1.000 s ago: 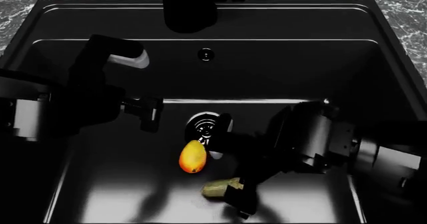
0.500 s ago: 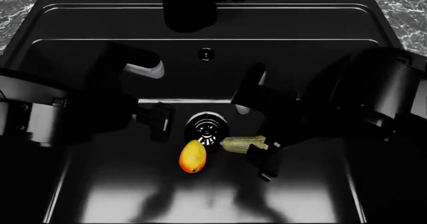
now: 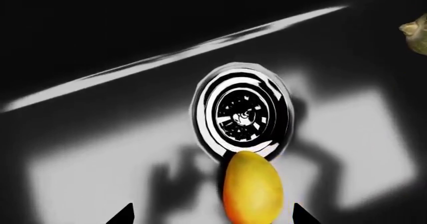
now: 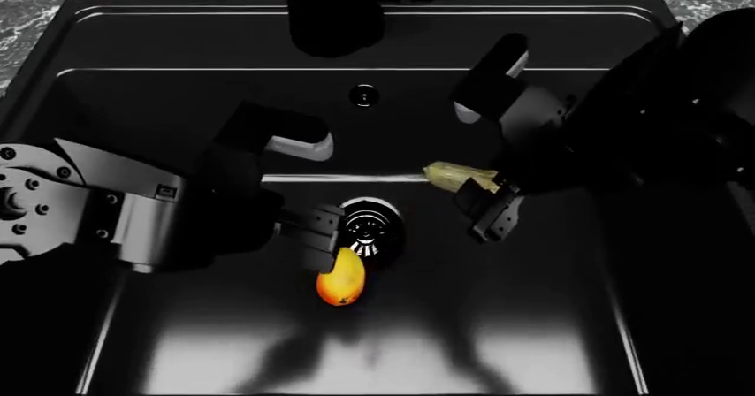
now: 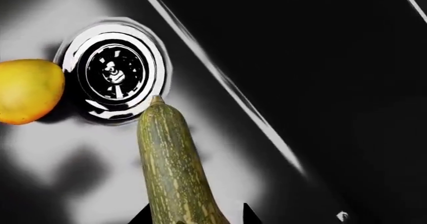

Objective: Pick up the fruits and vegetables and place them in the sink. Turn on the sink faucet to wash them. Then turn the sink off and put them in the tray.

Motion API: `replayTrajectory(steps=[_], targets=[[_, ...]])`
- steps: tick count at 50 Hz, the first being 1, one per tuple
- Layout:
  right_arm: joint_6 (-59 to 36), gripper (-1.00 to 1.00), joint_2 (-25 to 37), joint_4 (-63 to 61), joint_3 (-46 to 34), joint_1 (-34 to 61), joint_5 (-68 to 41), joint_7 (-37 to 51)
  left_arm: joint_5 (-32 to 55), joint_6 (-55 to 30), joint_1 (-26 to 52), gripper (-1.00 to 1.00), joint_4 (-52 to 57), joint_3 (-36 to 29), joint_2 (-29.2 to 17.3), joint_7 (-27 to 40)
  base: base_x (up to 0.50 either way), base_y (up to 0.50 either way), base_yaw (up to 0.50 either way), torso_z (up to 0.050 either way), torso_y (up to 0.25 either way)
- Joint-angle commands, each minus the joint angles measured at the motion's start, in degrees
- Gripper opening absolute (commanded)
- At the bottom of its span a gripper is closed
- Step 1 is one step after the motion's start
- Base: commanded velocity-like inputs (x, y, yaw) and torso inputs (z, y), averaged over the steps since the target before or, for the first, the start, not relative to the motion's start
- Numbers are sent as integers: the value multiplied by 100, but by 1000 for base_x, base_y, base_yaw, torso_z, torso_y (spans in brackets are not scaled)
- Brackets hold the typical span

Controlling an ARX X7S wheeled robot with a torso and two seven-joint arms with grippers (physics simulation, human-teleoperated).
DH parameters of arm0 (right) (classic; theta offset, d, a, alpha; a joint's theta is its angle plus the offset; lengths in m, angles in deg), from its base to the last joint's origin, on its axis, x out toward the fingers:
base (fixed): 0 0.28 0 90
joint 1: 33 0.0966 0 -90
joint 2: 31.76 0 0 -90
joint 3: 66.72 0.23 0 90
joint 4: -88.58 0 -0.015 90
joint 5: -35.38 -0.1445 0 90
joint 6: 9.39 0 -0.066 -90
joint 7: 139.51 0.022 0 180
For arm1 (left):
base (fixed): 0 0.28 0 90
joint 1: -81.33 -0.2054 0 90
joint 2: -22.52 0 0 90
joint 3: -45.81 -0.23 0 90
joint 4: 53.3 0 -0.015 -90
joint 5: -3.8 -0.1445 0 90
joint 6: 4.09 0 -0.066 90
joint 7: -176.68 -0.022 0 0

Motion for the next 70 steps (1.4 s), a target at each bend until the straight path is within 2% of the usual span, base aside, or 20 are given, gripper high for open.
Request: replayTrajectory(steps=[1, 19, 40, 70], targets=[[-41, -100, -15, 137, 156, 130, -14, 233, 144, 187, -228, 100, 88, -145, 219, 397, 0, 0, 0, 0, 0], [-5, -100, -30, 39, 74, 115, 31, 130, 57, 762, -465, 100, 316, -228, 719, 1129, 0, 0, 0, 0, 1], [51, -100, 22, -42, 43, 68, 32, 115, -625, 957, -702, 100, -612, -432, 1330, 553, 0, 0, 0, 0, 1], [58, -100, 60, -113, 13, 78, 8, 106, -1129, 1007, -1158, 100, -1354, -835, 1759, 66, 0, 0, 0, 1, 1]])
